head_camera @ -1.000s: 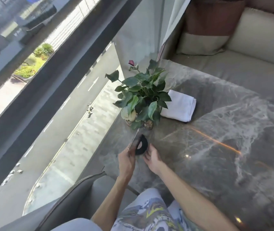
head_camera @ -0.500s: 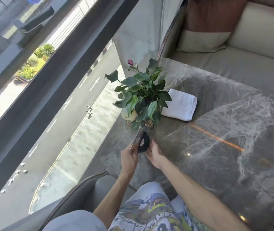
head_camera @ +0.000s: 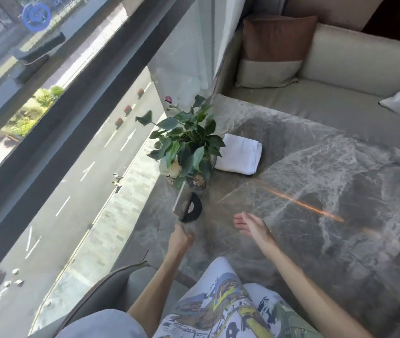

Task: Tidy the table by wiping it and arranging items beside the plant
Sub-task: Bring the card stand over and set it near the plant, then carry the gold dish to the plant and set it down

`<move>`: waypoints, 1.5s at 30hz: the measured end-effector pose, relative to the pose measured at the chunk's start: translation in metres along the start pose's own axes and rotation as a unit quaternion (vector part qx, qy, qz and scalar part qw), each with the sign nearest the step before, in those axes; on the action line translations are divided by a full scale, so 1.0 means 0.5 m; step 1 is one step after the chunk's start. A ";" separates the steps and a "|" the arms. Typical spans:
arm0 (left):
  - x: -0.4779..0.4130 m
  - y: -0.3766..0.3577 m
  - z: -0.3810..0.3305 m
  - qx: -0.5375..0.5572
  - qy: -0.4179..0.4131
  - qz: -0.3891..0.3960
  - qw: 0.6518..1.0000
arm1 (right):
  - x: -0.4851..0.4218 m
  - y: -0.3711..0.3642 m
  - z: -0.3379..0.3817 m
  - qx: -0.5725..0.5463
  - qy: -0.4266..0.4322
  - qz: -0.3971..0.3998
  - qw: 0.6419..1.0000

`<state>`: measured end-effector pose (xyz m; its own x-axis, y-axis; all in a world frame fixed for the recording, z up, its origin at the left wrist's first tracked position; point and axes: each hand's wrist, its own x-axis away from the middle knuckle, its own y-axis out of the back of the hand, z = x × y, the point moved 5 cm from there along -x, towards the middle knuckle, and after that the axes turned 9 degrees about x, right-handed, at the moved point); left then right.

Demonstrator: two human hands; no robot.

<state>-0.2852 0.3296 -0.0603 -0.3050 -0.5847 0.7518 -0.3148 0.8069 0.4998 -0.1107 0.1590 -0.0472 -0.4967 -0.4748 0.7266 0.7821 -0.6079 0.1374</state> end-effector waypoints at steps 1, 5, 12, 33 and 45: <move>0.012 -0.016 -0.004 -0.038 -0.012 0.009 0.999 | 0.024 0.039 -0.017 0.046 0.021 -0.027 0.998; 0.076 -0.123 -0.056 -0.161 -0.100 0.053 0.980 | 0.128 0.182 -0.119 0.271 0.047 -0.097 0.957; 0.212 -0.376 -0.188 -0.274 -0.213 0.127 0.929 | 0.288 0.378 -0.329 0.377 0.032 -0.203 0.903; 0.561 -1.049 -0.353 -0.328 -0.315 0.222 0.862 | 0.697 0.954 -0.743 0.197 -0.093 -0.299 0.929; 0.678 -1.424 -0.629 -0.260 -0.285 0.193 0.902 | 0.636 1.438 -0.857 0.101 -0.061 -0.388 0.914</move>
<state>0.1182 -0.4169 -0.0261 -0.7606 -0.0801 0.6443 0.3328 0.8040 0.4928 0.1324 -0.7019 -0.0057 -0.8950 0.1317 0.4263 0.2724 -0.5954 0.7559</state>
